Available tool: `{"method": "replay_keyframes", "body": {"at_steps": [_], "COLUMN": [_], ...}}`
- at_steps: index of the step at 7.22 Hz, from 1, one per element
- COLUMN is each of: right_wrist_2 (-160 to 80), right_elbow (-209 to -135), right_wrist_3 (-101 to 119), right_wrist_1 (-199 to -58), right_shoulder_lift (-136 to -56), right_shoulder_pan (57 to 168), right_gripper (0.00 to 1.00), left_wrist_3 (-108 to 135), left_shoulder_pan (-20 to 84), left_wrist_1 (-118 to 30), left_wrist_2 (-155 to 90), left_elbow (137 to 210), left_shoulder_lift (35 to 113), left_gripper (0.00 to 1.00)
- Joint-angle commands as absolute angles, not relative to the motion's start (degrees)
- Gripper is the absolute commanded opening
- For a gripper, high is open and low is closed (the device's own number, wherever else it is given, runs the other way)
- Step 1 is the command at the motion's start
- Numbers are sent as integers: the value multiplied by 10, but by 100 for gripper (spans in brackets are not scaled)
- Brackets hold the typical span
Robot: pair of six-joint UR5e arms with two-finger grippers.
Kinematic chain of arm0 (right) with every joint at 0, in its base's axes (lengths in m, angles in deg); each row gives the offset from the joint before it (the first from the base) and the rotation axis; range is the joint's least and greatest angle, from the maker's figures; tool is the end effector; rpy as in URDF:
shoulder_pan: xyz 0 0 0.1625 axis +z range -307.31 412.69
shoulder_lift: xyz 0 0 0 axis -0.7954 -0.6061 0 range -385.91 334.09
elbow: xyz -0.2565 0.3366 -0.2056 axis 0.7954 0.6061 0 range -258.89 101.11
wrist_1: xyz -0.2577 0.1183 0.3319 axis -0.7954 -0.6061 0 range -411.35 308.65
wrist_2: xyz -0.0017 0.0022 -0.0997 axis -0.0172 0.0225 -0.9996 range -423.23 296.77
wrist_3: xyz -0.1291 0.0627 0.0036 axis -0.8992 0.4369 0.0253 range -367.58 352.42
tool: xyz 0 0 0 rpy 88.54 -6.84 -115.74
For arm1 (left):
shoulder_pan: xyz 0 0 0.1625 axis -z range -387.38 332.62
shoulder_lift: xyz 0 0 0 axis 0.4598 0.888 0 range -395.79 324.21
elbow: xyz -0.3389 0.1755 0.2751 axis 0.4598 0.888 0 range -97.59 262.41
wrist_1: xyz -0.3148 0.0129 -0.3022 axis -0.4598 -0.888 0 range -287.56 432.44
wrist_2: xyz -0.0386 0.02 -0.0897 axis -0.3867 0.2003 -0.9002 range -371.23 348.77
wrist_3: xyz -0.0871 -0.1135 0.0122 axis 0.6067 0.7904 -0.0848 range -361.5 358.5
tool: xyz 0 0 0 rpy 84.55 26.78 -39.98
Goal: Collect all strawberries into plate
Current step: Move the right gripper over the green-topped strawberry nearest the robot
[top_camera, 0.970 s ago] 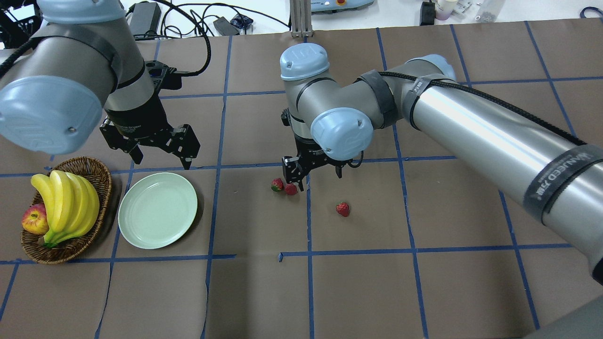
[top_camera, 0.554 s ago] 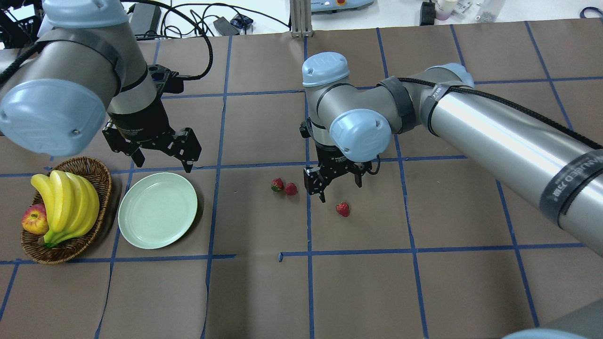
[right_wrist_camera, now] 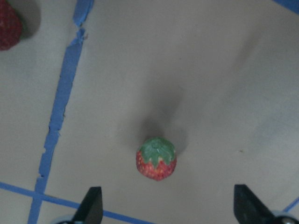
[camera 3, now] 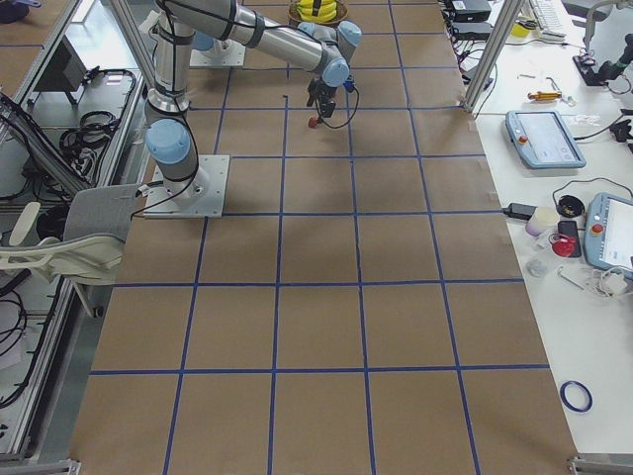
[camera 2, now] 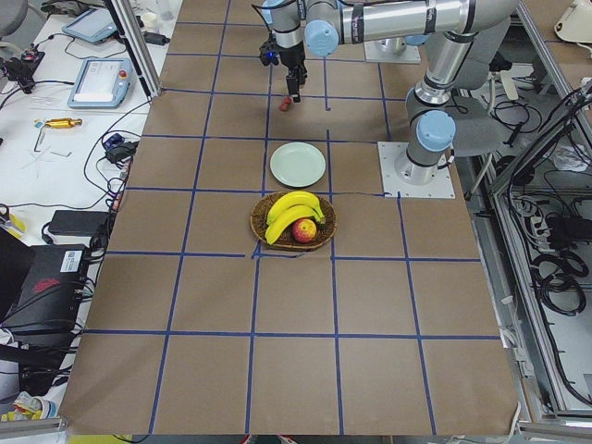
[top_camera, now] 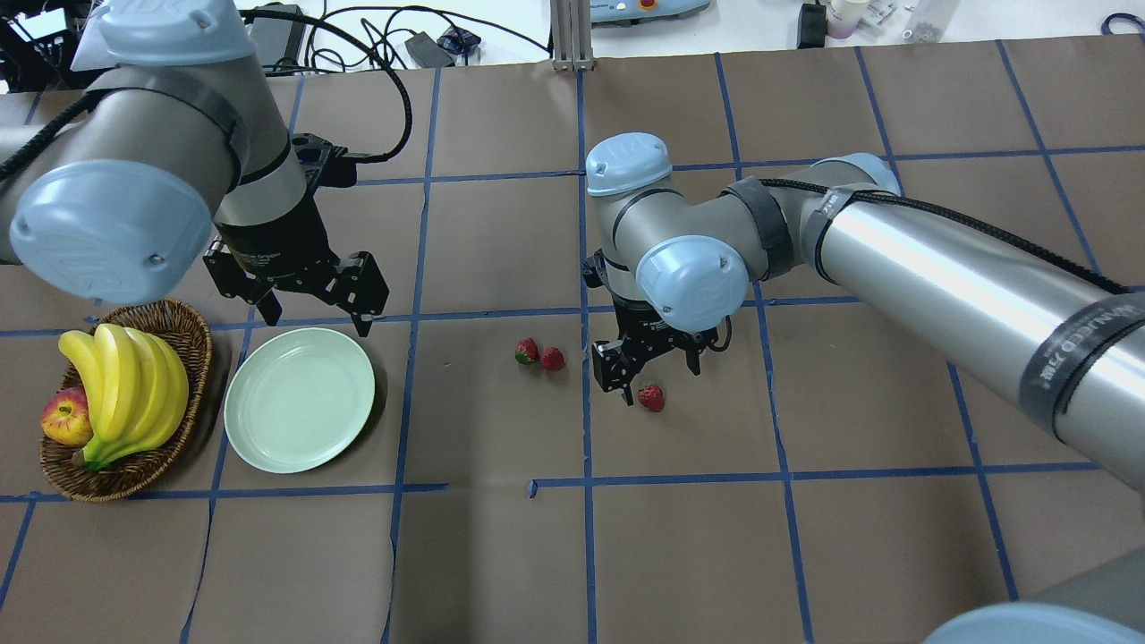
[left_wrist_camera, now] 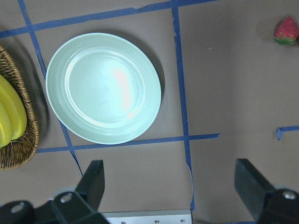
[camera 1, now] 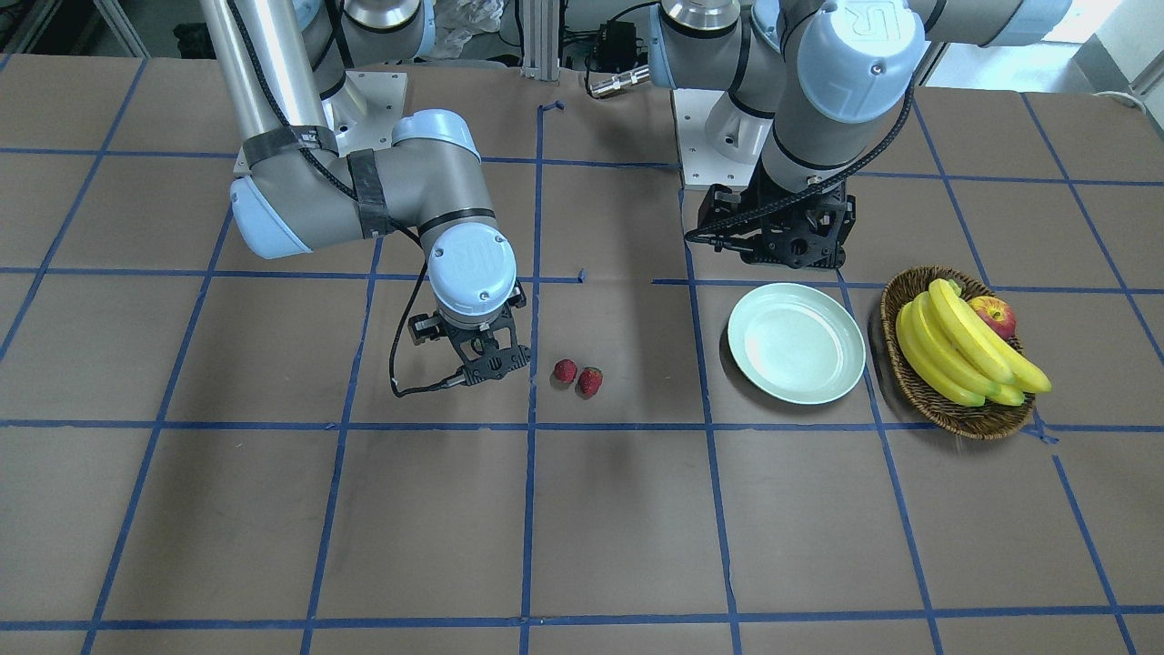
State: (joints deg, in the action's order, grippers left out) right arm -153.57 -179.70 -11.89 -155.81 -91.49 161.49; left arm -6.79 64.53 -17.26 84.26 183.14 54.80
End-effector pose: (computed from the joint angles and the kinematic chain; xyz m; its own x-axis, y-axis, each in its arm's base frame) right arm 0.3111 -0.5030 0.1814 -0.9206 -0.3900 -0.0212 -0.3717 0.8582 0.3541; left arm -0.1355 -0.4787 0.3920 -0.9870 0.1416 -0.0760 0.1241 0.9721 0.1989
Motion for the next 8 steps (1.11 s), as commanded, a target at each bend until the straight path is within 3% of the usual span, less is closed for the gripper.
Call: {"method": "replay_keyframes", "body": {"at_steps": [1,4,6,8], "right_wrist_2": [-1520,-1520,-1520,-1523], "right_elbow": [-1815,-1841,-1841,-1834], "right_wrist_3": [-120,-117,-119,-120], "right_wrist_1": [-1607,-1607,-1608,-1609], "right_shoulder_lift": [-902,-906,-906,-906], "right_shoulder_pan": [1615,1615,1615,1615], "right_gripper": [100,100,87,37], "left_wrist_3": [-69,-68,-68,-69], "left_shoulder_pan": [646,646,647,647], "left_wrist_1": [-173,-173,-173,-173], "left_wrist_2": [843,843,843,843], "left_elbow": [1832,1833,1837,1839], "left_shoulder_lift": [548,549,549,549], "left_gripper": [100,100,100,100]}}
